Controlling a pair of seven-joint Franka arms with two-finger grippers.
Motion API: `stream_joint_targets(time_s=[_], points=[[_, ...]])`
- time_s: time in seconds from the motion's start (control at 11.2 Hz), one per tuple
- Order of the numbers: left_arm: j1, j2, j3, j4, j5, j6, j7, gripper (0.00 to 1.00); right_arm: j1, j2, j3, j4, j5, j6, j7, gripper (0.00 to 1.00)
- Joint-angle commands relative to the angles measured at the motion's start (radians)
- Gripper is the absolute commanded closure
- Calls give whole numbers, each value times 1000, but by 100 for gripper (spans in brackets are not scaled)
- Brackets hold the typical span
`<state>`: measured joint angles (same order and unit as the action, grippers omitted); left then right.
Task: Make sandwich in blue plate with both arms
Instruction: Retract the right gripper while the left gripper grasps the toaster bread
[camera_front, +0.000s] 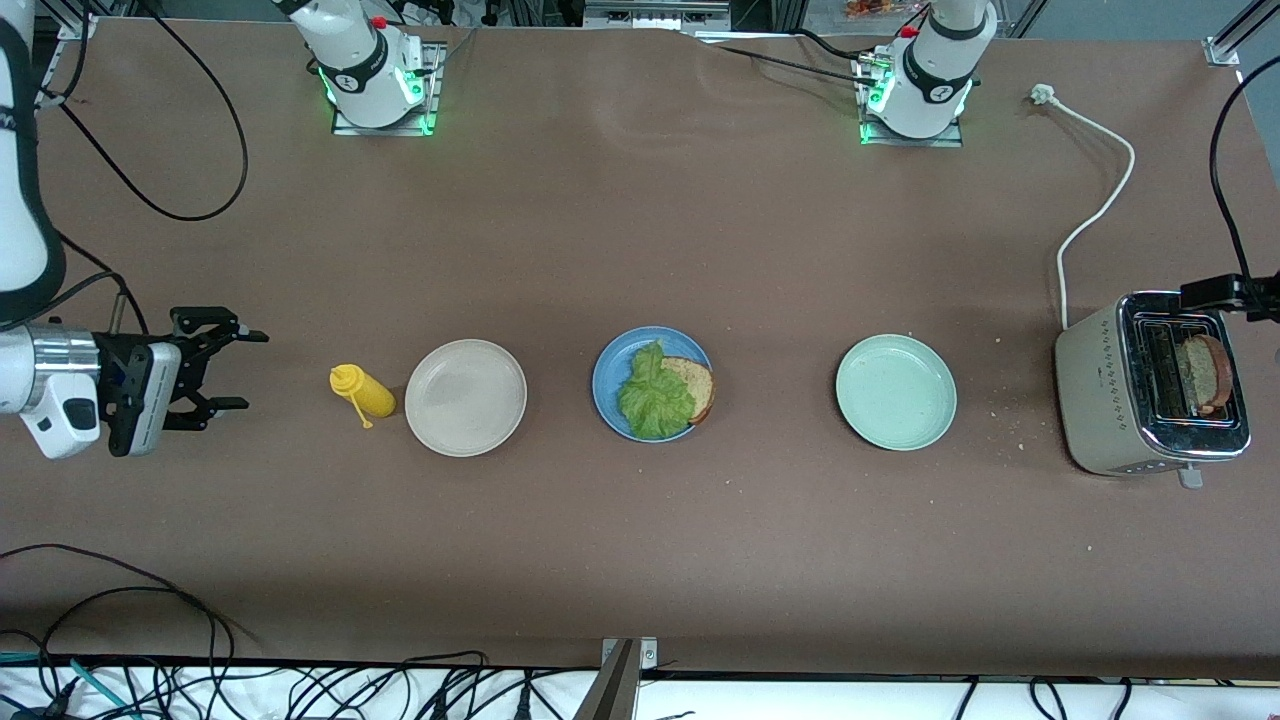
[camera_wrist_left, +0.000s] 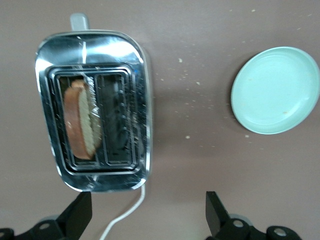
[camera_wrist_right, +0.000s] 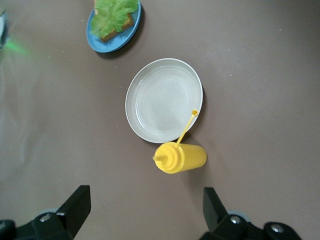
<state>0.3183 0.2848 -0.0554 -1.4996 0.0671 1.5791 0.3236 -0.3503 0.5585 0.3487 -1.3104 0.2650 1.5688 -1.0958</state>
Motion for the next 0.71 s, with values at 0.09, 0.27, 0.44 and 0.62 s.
stream_joint_targets(time_s=[0.09, 0.27, 0.44, 0.62], points=[[53, 121, -12, 45, 59, 135, 84, 0, 158, -143, -128, -33, -35, -7, 333, 0], [70, 157, -12, 44, 79, 186, 153, 0, 250, -201, -210, -55, -44, -10, 486, 0], [94, 191, -12, 42, 82, 220, 161, 2, 356, -277, -316, -99, -46, -15, 621, 0], [96, 211, -12, 42, 94, 223, 160, 28, 489, -359, -436, -176, -72, -10, 684, 0]])
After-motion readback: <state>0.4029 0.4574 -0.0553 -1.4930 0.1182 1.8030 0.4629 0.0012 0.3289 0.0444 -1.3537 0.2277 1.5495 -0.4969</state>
